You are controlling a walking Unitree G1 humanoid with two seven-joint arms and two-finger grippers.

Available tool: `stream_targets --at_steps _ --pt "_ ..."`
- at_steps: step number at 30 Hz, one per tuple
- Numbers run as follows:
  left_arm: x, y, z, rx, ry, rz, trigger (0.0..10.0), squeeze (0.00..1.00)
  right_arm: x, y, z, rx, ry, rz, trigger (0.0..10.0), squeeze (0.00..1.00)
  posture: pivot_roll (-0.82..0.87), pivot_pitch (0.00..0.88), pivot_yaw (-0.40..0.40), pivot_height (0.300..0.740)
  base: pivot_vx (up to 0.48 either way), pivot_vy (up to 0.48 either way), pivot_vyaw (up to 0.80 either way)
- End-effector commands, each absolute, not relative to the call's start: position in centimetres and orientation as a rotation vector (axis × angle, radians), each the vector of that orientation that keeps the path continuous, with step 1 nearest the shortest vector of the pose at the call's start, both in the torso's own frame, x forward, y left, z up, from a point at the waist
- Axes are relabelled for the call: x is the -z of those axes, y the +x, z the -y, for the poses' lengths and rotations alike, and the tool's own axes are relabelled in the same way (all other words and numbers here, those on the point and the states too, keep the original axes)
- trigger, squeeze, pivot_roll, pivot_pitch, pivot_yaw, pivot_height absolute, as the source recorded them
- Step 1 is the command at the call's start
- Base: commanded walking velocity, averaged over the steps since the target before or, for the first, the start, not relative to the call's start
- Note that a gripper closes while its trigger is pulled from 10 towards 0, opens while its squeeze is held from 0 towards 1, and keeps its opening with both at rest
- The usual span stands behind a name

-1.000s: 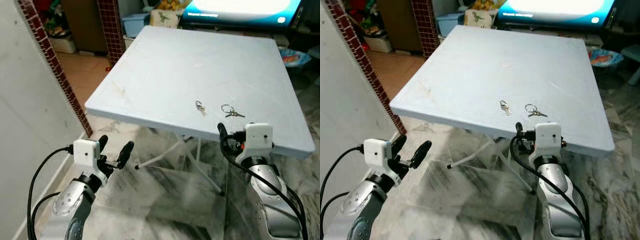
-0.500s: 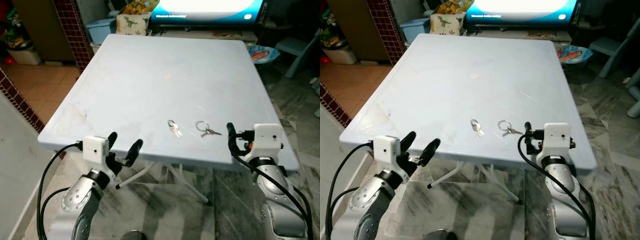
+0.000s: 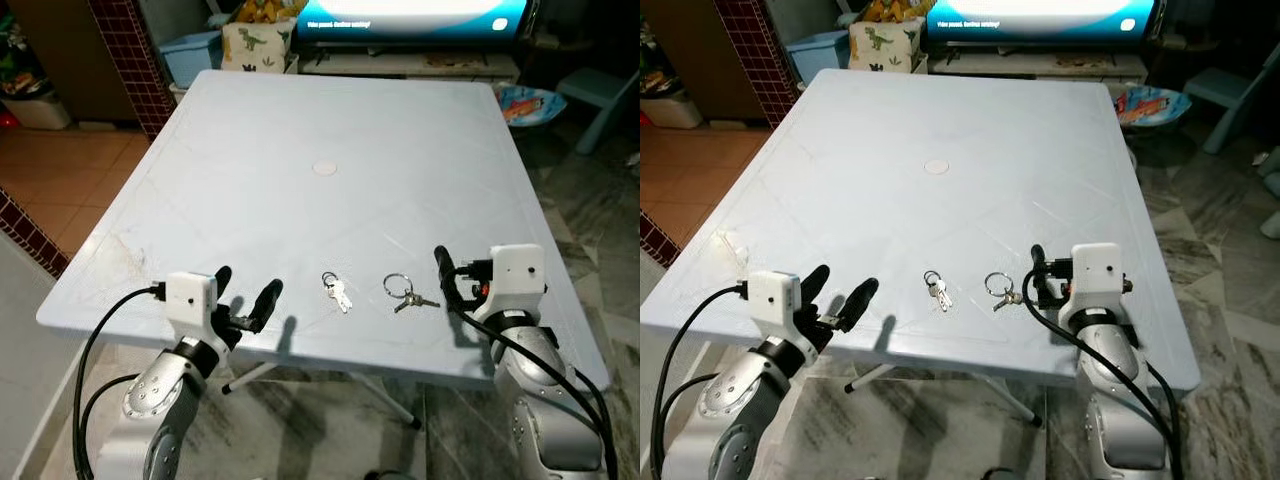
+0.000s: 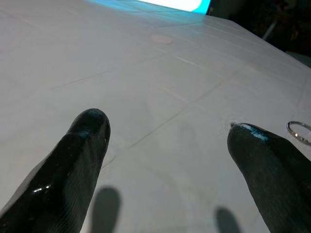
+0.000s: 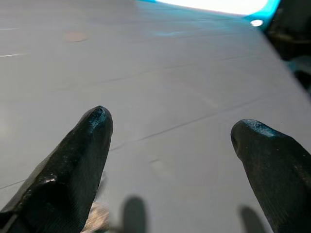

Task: Hang keys on a hook

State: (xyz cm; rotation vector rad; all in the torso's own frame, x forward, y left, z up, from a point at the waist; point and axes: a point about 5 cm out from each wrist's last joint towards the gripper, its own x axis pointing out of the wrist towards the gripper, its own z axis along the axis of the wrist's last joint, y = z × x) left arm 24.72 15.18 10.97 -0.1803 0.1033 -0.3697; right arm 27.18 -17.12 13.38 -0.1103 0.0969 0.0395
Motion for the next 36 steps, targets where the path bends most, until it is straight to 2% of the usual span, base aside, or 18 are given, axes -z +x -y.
stream_targets --at_steps 1,13,36 --pt "-10.9 24.1 -15.4 0.387 -0.169 -0.139 10.0 0.0 -13.9 26.8 16.7 -0.08 -0.104 -0.098 10.0 0.0 -0.01 0.114 0.033 0.74 0.0 0.0 0.0" --pt "-11.1 21.4 -14.1 0.727 -0.178 -0.279 10.0 0.0 -12.3 26.0 16.5 -0.167 -0.071 -0.251 10.0 0.0 0.01 0.114 0.029 0.74 0.0 0.0 0.0" --pt "-11.4 21.4 -13.5 0.754 -0.186 -0.289 10.0 0.0 -10.2 26.3 15.2 -0.333 -0.009 -0.384 10.0 0.0 0.02 0.114 0.025 0.74 0.0 0.0 0.0"
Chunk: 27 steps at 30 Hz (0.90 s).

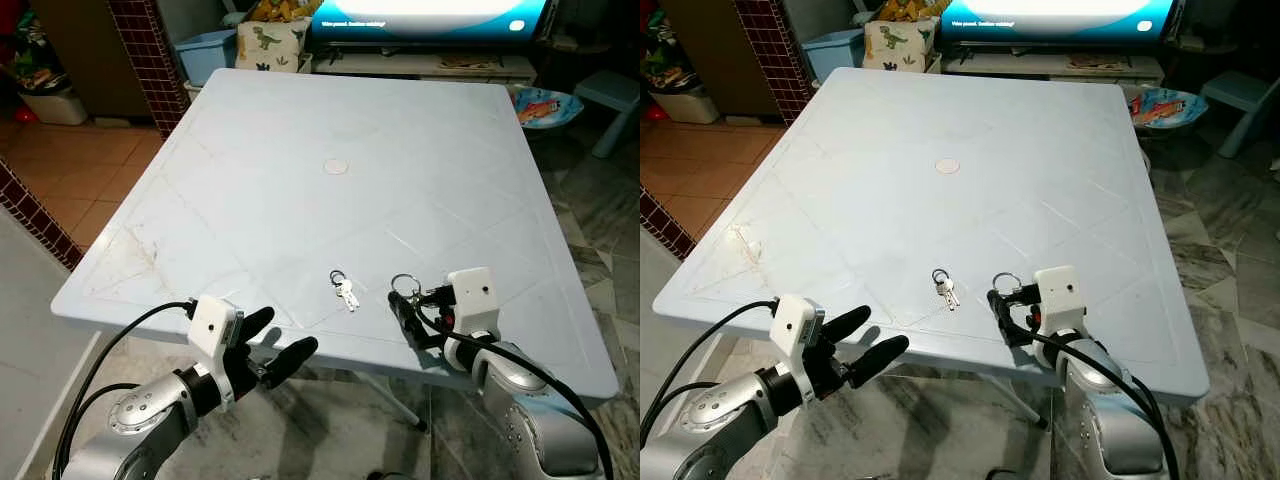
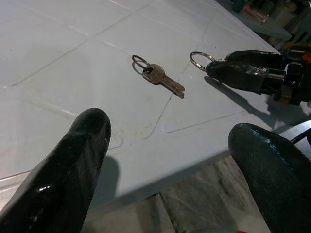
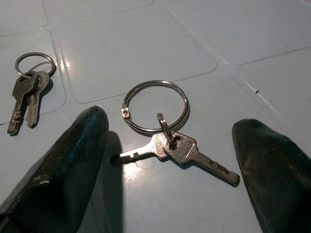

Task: Hang keys on a hook

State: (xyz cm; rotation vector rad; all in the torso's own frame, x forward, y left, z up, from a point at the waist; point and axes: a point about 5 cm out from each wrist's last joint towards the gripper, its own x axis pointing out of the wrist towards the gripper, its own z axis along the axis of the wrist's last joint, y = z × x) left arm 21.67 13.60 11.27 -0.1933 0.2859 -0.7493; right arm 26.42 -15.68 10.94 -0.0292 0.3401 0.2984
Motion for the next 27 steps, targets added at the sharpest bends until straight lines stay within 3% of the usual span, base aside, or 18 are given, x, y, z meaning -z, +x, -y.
stream_targets --at_steps 1,2,3,4,6,7,27 --pt "-11.4 21.4 -13.4 0.756 -0.189 -0.291 10.0 0.0 -10.2 26.3 15.2 -0.339 -0.011 -0.385 10.0 0.0 0.02 0.114 0.025 0.74 0.0 0.0 0.0" --pt "-11.4 21.4 -13.4 0.756 -0.192 -0.292 10.0 0.0 -10.1 26.3 15.1 -0.35 -0.01 -0.388 10.0 0.0 0.02 0.114 0.025 0.74 0.0 0.0 0.0" --pt "-11.4 21.4 -13.4 0.757 -0.194 -0.293 10.0 0.0 -10.1 26.3 15.0 -0.363 -0.011 -0.393 9.2 0.0 0.02 0.114 0.025 0.74 0.0 0.0 0.0" --pt "-11.3 21.4 -13.4 0.758 -0.194 -0.293 10.0 0.0 -10.0 26.3 14.8 -0.381 -0.008 -0.399 2.9 0.0 0.02 0.114 0.025 0.74 0.0 0.0 0.0" --pt "-11.3 21.4 -13.4 0.759 -0.193 -0.293 10.0 0.0 -10.0 26.3 14.6 -0.401 -0.006 -0.405 2.9 0.0 0.02 0.114 0.025 0.74 0.0 0.0 0.0" --pt "-11.3 21.5 -13.4 0.76 -0.19 -0.293 10.0 0.0 -10.0 26.2 14.5 -0.408 -0.005 -0.404 0.0 0.0 0.02 0.114 0.025 0.74 0.0 0.0 0.0" --pt "-11.2 21.8 -13.2 0.758 -0.2 -0.291 10.0 0.0 -9.6 26.0 13.9 -0.476 -0.019 -0.426 0.0 0.0 0.02 0.12 0.031 0.74 0.0 0.0 0.0"
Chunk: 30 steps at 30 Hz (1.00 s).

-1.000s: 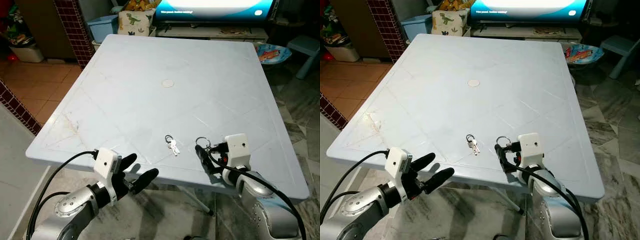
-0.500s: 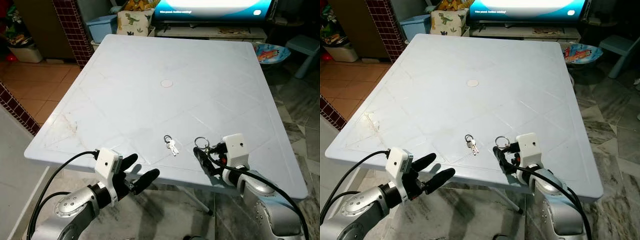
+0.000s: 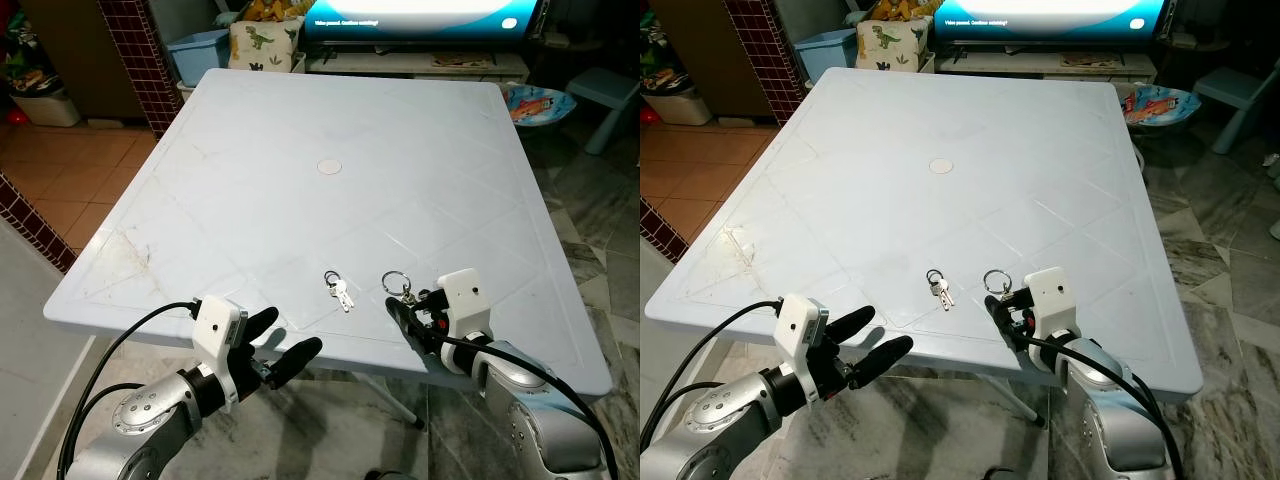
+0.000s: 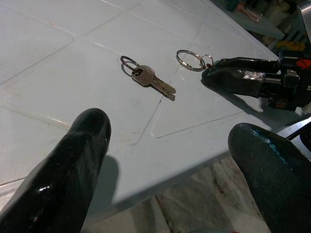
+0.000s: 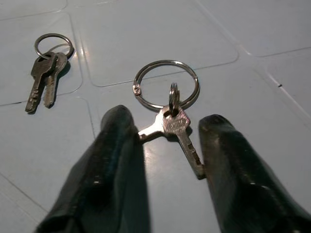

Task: Hang keys on a hook

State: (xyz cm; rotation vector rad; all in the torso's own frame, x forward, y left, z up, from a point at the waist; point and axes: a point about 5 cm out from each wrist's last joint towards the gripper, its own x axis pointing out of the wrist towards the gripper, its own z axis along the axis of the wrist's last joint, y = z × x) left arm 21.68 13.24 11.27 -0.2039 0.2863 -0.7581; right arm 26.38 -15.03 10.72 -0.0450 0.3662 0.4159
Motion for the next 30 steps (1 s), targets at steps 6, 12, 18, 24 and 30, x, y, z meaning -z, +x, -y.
stream_targets --at_steps 6,12,18,24,30 --pt "-11.2 21.8 -13.2 0.757 -0.205 -0.293 10.0 0.0 -9.6 26.0 13.9 -0.474 -0.024 -0.431 0.0 0.0 0.02 0.12 0.031 0.74 0.0 0.0 0.0" --pt "-11.2 21.8 -13.1 0.756 -0.206 -0.294 10.0 0.0 -9.5 26.0 13.9 -0.47 -0.028 -0.435 0.0 0.0 0.02 0.12 0.031 0.74 0.0 0.0 0.0" --pt "-11.1 21.8 -13.1 0.756 -0.208 -0.295 10.0 0.0 -9.4 26.0 13.9 -0.463 -0.031 -0.437 0.0 0.0 0.02 0.12 0.031 0.74 0.0 0.0 0.0" --pt "-11.1 21.8 -13.1 0.756 -0.208 -0.293 10.0 0.0 -9.5 26.0 14.3 -0.414 -0.045 -0.431 0.0 0.0 0.02 0.12 0.031 0.74 0.0 0.0 0.0" --pt "-11.1 22.0 -13.0 0.753 -0.207 -0.29 10.0 0.0 -9.5 26.4 15.0 -0.339 -0.075 -0.419 0.0 0.0 0.01 0.109 0.029 0.74 0.0 0.0 0.0"
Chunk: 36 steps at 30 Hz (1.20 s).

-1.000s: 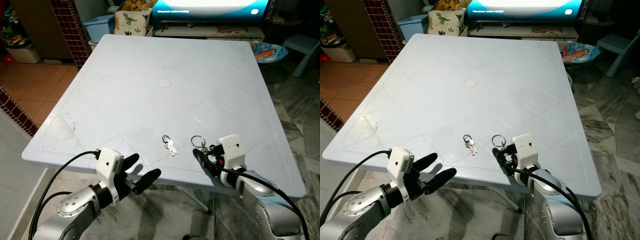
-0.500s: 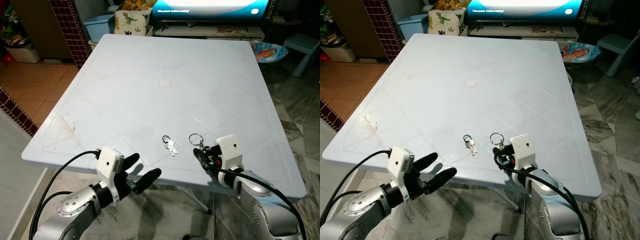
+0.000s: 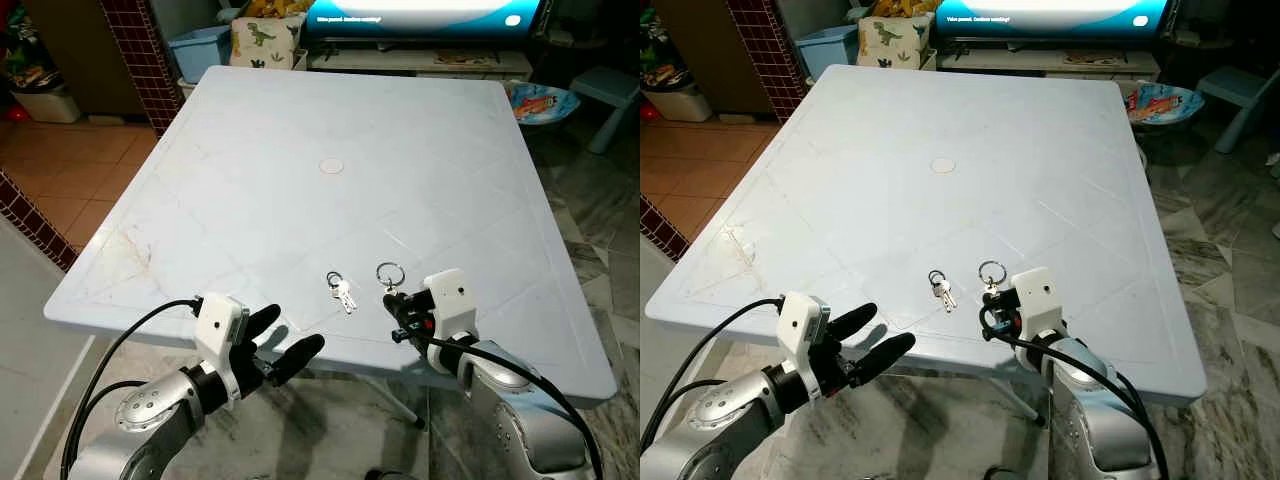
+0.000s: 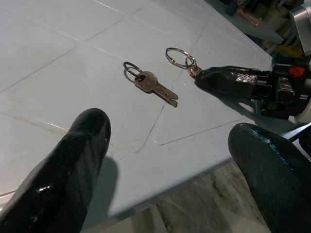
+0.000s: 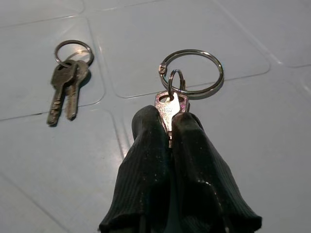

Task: Hang keys on a hook

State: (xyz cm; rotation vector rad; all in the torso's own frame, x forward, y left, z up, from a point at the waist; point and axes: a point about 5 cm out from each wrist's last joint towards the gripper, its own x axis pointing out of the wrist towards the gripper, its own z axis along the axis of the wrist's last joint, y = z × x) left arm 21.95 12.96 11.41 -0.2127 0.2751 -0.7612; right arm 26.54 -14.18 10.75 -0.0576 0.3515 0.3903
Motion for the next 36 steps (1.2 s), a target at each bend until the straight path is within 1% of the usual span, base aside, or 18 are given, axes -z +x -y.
stream_targets --at_steps 1,4,6,14,16,19,22,31,32,33,34,36 --pt "-11.1 22.0 -13.0 0.752 -0.207 -0.29 10.0 0.0 -9.5 26.4 15.0 -0.331 -0.078 -0.417 0.0 0.0 0.01 0.109 0.029 0.74 0.0 0.0 0.0" --pt "-11.1 22.1 -13.0 0.749 -0.206 -0.286 10.0 0.0 -10.0 26.8 15.7 -0.266 -0.138 -0.371 0.0 0.0 0.01 0.103 0.028 0.74 0.0 0.0 0.0" --pt "-11.1 22.1 -13.0 0.748 -0.205 -0.285 10.0 0.0 -11.5 27.6 16.4 -0.187 -0.174 -0.271 0.0 0.0 0.01 0.103 0.028 0.74 0.0 0.0 0.0" --pt "-11.1 22.2 -13.0 0.746 -0.203 -0.282 10.0 0.0 -13.7 28.6 16.4 -0.155 -0.208 -0.135 0.0 0.0 0.01 0.098 0.028 0.74 0.0 0.0 0.0" --pt "-11.1 22.2 -13.0 0.746 -0.202 -0.28 10.0 0.0 -14.9 28.8 16.2 -0.141 -0.241 -0.044 0.0 0.0 0.01 0.098 0.028 0.74 0.0 0.0 0.0" --pt "-11.1 22.2 -13.0 0.742 -0.203 -0.279 10.0 0.0 -15.9 28.9 16.0 -0.138 -0.259 0.022 0.0 0.0 0.02 0.101 0.03 0.74 0.0 0.0 0.0" --pt "-11.1 22.2 -13.0 0.741 -0.203 -0.279 10.0 0.0 -16.5 28.9 15.7 -0.151 -0.272 0.067 0.0 0.0 0.02 0.101 0.03 0.74 0.0 0.0 0.0" --pt "-11.2 22.4 -13.0 0.729 -0.192 -0.27 10.0 0.0 -16.8 28.9 15.2 -0.174 -0.258 0.098 0.0 0.0 0.02 0.101 0.03 0.74 0.0 0.0 0.0" --pt "-11.2 22.5 -13.1 0.714 -0.184 -0.259 10.0 0.0 -16.8 28.9 15.2 -0.175 -0.259 0.1 4.5 0.0 0.02 0.101 0.03 0.74 0.0 0.0 0.0" --pt "-11.2 22.5 -13.1 0.714 -0.184 -0.259 10.0 0.0 -16.8 28.9 15.2 -0.175 -0.259 0.1 4.5 0.0 0.02 0.101 0.03 0.74 0.0 0.0 0.0" --pt "-11.4 23.0 -13.2 0.674 -0.17 -0.236 10.0 0.0 -16.9 28.9 15.1 -0.178 -0.258 0.102 10.0 0.0 0.02 0.101 0.03 0.74 0.0 0.0 0.0" --pt "-11.8 23.5 -13.4 0.624 -0.165 -0.205 10.0 0.0 -17.0 28.9 15.0 -0.178 -0.267 0.109 10.0 0.0 0.01 0.103 0.033 0.74 0.0 0.0 0.0"
